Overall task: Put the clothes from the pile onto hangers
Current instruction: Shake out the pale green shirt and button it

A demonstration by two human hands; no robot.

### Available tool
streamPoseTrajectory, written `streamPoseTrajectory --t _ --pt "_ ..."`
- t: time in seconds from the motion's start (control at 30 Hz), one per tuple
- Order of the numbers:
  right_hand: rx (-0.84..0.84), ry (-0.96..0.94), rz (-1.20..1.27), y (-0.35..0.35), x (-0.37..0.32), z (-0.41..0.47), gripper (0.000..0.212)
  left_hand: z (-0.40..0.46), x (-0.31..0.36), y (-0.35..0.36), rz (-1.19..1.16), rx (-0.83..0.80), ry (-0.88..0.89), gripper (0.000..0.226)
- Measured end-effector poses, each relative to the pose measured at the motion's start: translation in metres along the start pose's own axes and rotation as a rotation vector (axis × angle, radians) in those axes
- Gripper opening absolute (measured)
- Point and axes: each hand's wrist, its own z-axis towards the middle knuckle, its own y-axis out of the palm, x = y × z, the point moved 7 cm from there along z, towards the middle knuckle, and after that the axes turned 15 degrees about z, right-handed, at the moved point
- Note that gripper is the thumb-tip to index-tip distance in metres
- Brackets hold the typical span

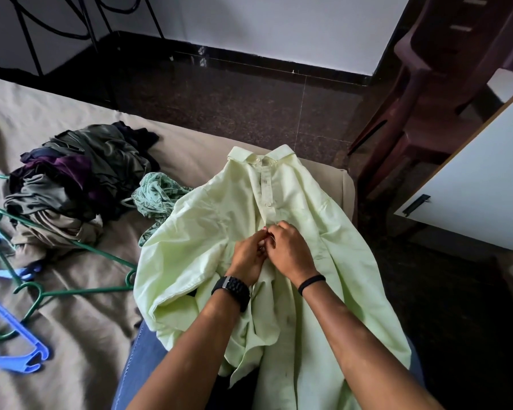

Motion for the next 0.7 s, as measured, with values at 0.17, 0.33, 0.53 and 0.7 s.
streamPoseTrajectory --t 0.17,0.33,0.53,0.7 --pt "0.058 0.322 0.309 -0.011 0.023 0.004 0.02 0.003 0.001 -0.004 0.053 0.012 0.074 0.014" --pt "0.033 0.453 0.414 -0.016 0.035 0.005 0.007 0.006 0.011 -0.004 0.284 0.074 0.237 0.026" --pt "0.094 0.201 0.087 -0.011 0.015 0.014 0.017 0.015 0.02 0.004 0.405 0.09 0.309 0.035" --pt "0.259 0.715 1.001 -0.003 0.058 0.01 0.018 0.029 0.023 0.003 0.383 -0.032 0.209 0.027"
